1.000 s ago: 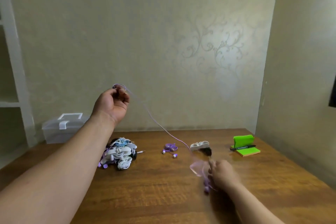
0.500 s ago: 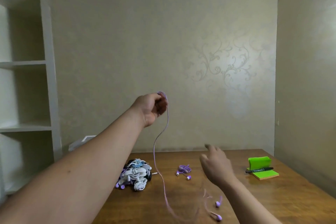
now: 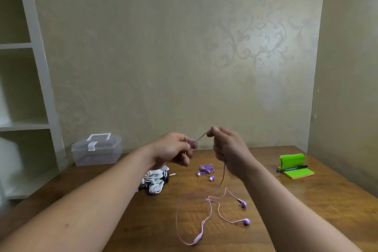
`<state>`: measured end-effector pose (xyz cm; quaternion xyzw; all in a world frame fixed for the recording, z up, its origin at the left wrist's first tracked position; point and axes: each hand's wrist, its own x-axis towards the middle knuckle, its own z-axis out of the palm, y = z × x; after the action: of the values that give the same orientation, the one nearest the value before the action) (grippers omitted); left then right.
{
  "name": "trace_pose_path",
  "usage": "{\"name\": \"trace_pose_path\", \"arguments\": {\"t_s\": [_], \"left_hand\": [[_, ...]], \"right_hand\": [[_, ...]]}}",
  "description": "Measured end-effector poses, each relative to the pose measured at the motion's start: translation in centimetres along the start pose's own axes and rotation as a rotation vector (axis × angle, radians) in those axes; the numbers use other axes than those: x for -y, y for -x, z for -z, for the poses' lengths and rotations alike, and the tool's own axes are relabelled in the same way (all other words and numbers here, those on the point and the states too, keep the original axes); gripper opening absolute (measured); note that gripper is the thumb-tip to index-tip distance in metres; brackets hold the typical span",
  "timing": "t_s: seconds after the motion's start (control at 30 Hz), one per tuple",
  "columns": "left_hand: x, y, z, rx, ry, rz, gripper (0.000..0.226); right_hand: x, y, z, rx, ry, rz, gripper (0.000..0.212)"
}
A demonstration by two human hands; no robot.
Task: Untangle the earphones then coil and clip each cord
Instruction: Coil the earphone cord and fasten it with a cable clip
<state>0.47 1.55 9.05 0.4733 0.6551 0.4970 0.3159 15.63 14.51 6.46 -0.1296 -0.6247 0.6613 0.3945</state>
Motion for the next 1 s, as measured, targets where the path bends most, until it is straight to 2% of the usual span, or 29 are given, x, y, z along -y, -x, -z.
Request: {"name": "trace_pose_path", "arguments": {"t_s": [0.1,0.17,0.27,0.43,0.57,0.7,0.77,0.83,0.93,1.0], "left_hand": [[2.2,1.5,-0.3,0.267,0.078,0.032,0.023],[3.3,2.0,-0.8,0.319,0.231,0.011,0.028],[4.9,2.0,-1.1,0.320,0.354,-0.016,0.033],[7.8,0.8,0.0,0.239,0.364,0.046,0.037],[10.4,-0.7,0.2,0.237,0.424,0.064,0.039],[11.8,-2.5,-0.3,0.219,0.532,-0.014,0.040],[12.3,-3.9,0.0,0.128,0.532,-0.071,0.039],[13.3,-5.2,0.5,-0.013,0.456,-0.121,0.038],[15.4,-6.1,0.8,-0.184,0.270,-0.161,0.039],[16.7,-6.1,0.7,-0.197,0.075,-0.149,0.039]], "right_hand": [[-1.0,-1.5,0.1,0.028,0.107,-0.032,0.027],[-2.9,-2.0,-0.1,0.068,0.102,-0.091,0.028],[-6.1,-2.3,-0.1,0.107,0.020,-0.154,0.032],[-8.1,-3.7,-0.1,0.076,-0.067,-0.142,0.025],[-10.4,-5.0,0.3,0.060,-0.011,-0.175,0.028],[-13.5,-3.7,0.3,0.134,0.069,-0.260,0.025],[-14.4,-3.2,0.6,0.164,0.197,-0.236,0.028],[-14.6,-2.8,0.7,0.210,0.456,-0.144,0.030],[-14.3,-2.4,0.5,0.295,0.859,0.018,0.024],[-13.8,-2.5,0.5,0.305,0.978,0.089,0.020]]}}
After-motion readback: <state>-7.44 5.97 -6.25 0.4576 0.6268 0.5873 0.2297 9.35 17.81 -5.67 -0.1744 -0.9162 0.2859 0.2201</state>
